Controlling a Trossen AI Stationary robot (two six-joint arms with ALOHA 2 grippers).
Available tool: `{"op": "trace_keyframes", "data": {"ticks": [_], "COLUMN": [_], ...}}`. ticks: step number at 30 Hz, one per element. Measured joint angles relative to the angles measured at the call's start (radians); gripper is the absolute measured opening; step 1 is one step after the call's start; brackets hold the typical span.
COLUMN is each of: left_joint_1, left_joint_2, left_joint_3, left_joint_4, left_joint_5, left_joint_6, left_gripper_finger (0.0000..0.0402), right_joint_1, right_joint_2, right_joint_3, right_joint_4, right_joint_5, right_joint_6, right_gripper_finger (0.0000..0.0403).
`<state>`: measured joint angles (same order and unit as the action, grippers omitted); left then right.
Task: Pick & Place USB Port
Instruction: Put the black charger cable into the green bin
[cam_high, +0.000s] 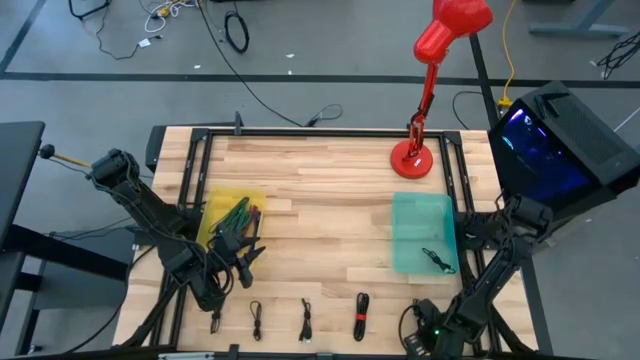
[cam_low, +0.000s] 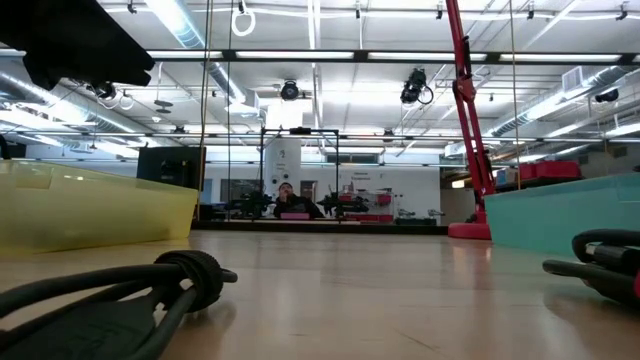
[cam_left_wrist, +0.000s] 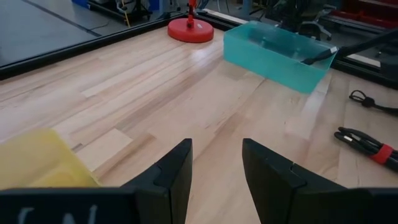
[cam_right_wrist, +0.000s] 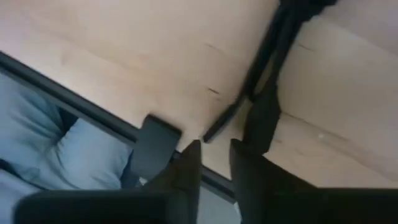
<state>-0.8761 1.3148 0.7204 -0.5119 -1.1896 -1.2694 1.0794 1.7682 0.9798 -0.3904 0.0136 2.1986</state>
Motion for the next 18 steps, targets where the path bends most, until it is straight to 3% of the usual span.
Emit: {"op": "trace_keyframes", "data": {"ticks": [4, 8, 13, 18], "left_joint_1": [0.000, 0.000, 0.000, 0.003], "left_joint_2": [0.000, 0.000, 0.000, 0.000], "left_joint_3": [0.000, 0.000, 0.000, 0.000], "left_joint_4": [0.001, 0.001, 0.002, 0.004], "left_joint_5": [-0.002, -0.012, -0.015, -0.015], "left_joint_6": [0.000, 0.000, 0.001, 0.001], "left_gripper_finger": [0.0147, 0.0147, 0.0147, 0.0147], "right_joint_1": [-0.001, -0.012, -0.037, -0.052], "right_joint_2": [-0.002, -0.014, -0.074, -0.098], "right_joint_3": [0.000, 0.000, 0.000, -0.001], "right_joint_4": [0.000, -0.009, -0.040, -0.191], "right_joint_5": [0.001, 0.021, 0.028, 0.012], "right_joint_6": [-0.001, -0.048, -0.083, -0.086], "right_gripper_finger": [0.0128, 0.0144, 0.0137, 0.0113]}}
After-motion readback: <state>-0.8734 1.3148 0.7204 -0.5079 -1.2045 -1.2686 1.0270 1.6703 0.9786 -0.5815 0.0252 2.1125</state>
